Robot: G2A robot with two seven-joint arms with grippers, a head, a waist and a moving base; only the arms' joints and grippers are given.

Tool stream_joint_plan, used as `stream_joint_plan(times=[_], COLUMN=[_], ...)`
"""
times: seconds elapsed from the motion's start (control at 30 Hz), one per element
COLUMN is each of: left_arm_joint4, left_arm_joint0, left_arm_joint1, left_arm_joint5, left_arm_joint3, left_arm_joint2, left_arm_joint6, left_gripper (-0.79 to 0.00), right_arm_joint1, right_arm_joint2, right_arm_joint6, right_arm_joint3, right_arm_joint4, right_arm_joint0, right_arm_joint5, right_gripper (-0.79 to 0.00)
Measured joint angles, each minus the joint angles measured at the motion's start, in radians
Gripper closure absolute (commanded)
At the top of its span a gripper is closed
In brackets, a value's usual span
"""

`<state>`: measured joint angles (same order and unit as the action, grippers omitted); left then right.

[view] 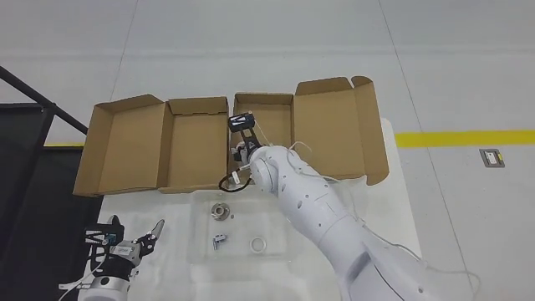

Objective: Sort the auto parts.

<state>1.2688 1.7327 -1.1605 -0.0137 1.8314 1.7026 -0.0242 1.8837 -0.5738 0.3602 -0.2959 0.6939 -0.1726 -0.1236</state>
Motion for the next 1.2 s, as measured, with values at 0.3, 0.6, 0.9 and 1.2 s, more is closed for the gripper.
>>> stream_joint_plan(times=[0.3, 0.6, 0.9, 1.2], left_arm_joint4=[0.0, 0.0, 0.0, 0.0], left_arm_joint0=[0.0, 0.0, 0.0, 0.0], left_arm_joint1=[0.0, 0.0, 0.0, 0.0], left_arm_joint5=[0.0, 0.0, 0.0, 0.0], left_arm_joint3=[0.0, 0.0, 0.0, 0.0], left_arm_joint2=[0.0, 0.0, 0.0, 0.0], left_arm_joint6=[0.0, 0.0, 0.0, 0.0], left_gripper=[-0.785, -0.785, -0.785, -0.785], right_arm_joint1=[-0.003, 0.011, 0.02, 0.022], right_arm_joint2=[-0.007, -0.014, -0.033, -0.048], right_arm_joint6=[-0.035, 0.009, -0.004, -0.006], right_arm_joint3=[-0.031, 0.042, 0.081, 0.067], right_arm_joint4=[0.07, 0.099, 0.102, 0.113], right_arm_joint0=[-0.022, -0.023, -0.004, 0.016], right_arm_joint5=[-0.197, -0.265, -0.259, -0.202], right_gripper=[0.0, -0.385, -0.785, -0.785])
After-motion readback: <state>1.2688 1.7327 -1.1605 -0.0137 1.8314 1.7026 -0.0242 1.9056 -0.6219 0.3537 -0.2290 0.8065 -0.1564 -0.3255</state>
